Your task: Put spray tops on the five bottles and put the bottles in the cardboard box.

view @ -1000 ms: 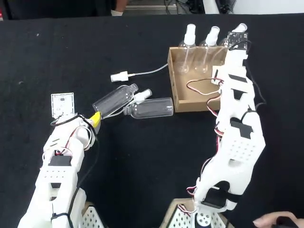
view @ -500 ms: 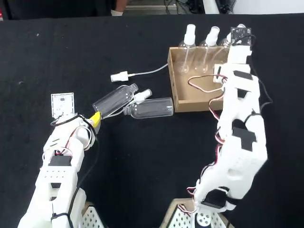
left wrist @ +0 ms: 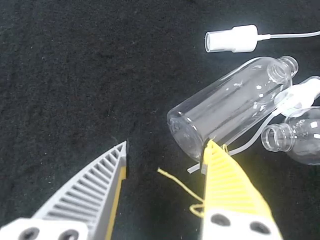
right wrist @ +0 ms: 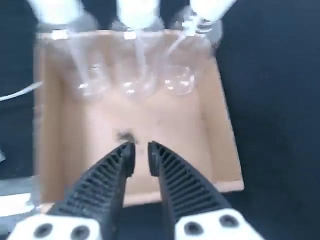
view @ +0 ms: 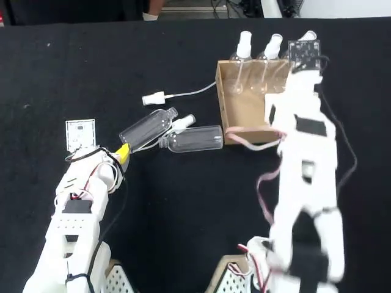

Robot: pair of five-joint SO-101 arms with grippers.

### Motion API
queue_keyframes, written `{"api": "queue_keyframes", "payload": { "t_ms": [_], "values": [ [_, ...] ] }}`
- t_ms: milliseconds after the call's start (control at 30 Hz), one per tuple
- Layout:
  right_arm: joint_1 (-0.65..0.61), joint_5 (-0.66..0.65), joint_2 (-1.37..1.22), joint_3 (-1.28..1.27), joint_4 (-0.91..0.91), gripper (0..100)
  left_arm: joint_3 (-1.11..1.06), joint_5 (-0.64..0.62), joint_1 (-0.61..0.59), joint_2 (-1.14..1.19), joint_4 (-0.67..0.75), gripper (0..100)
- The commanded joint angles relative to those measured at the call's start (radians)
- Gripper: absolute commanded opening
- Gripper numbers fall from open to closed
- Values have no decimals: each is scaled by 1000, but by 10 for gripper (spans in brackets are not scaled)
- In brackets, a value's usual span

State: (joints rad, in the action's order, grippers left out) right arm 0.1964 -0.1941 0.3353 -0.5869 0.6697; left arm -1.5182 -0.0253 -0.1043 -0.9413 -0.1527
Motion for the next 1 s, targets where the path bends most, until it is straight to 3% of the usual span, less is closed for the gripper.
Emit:
{"api": "queue_keyframes", "payload": {
  "t_ms": [0,400,567,700,833,967],
  "values": [
    [-64,2,308,-94,103,11,8,5,4,-18,17,241],
    [-212,2,544,-143,388,12,13,5,2,-18,9,241],
    [-425,69,545,-170,384,12,16,5,2,-18,9,241],
    [-629,80,545,-332,216,24,16,5,2,-17,11,241],
    [-717,-15,545,-449,152,194,16,5,2,-18,14,241],
    [-724,-147,542,-464,153,345,22,0,-51,-18,15,241]
  ]
}}
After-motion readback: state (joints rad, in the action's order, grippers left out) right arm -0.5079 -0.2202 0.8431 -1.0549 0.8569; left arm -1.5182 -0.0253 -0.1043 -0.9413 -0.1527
